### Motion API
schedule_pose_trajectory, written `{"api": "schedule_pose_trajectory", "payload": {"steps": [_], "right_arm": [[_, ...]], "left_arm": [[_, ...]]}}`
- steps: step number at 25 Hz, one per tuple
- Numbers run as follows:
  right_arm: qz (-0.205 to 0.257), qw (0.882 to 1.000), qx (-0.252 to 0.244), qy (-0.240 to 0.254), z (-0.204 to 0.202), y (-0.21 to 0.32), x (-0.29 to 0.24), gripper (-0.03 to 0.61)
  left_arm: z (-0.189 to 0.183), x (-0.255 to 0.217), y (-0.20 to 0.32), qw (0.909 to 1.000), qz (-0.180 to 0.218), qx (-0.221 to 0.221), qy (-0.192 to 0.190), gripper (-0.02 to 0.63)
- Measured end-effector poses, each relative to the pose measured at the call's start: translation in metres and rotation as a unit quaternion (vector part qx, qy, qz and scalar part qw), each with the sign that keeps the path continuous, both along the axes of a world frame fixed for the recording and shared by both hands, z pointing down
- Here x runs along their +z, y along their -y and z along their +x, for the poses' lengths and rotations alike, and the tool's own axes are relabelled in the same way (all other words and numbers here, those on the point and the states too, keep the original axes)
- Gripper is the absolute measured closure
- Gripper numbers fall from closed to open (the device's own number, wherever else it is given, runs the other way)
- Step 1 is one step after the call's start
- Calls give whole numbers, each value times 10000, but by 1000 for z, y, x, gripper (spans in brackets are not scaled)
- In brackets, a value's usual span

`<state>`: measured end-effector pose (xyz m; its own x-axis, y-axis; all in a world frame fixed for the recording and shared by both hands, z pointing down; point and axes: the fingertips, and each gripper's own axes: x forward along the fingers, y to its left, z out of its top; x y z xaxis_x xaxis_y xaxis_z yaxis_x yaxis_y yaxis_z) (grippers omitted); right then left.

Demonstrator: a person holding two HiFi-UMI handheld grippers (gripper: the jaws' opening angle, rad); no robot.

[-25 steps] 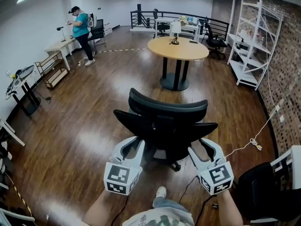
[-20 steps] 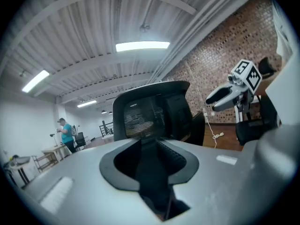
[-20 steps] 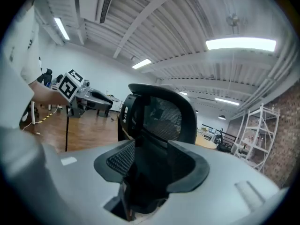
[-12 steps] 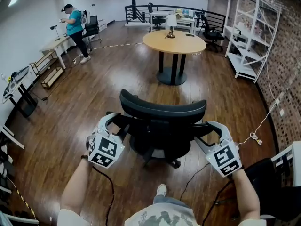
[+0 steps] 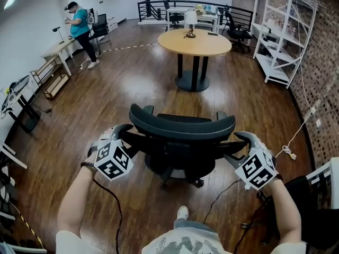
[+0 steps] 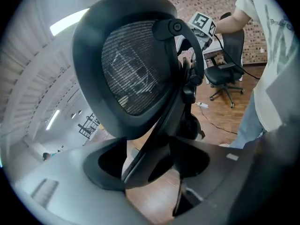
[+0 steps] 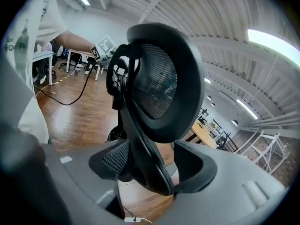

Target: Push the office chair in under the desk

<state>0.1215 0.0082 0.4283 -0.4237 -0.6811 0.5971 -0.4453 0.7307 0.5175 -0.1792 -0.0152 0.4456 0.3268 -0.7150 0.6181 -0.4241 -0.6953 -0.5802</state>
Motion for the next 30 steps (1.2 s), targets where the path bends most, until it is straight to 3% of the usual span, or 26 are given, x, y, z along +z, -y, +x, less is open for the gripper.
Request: {"api": "schedule_pose_trajectory", "payload": {"steps": [3,5,7,10,11,17,20,30], "right_arm": [[-153,9998,-24,-88,-3,6,10,284],[-123,9998,-7,-181,-2,10,12,271],[-120,9996,17,-254,-2,11,11,272],[-174,9992,123,-341,-4,9,10,276],[-202,9990,188,-355,-4,9,11,276],[-429,9985,245,-237,0,18,10,279],[-701,9974,169,4,0,22,16,345],[-524,9985,110,111,2,79,19,344]], "left_arm": [[-2,11,4,9993,-153,78,317,274],[-2,16,10,9990,-133,68,425,272],[-3,15,14,9992,-64,40,385,279],[-2,18,13,9993,-264,84,235,287],[-1,19,12,9992,-329,111,213,324],[3,18,19,9989,-327,167,291,334],[6,19,27,9986,-369,159,351,338],[9,22,85,9989,-333,59,338,339]]}}
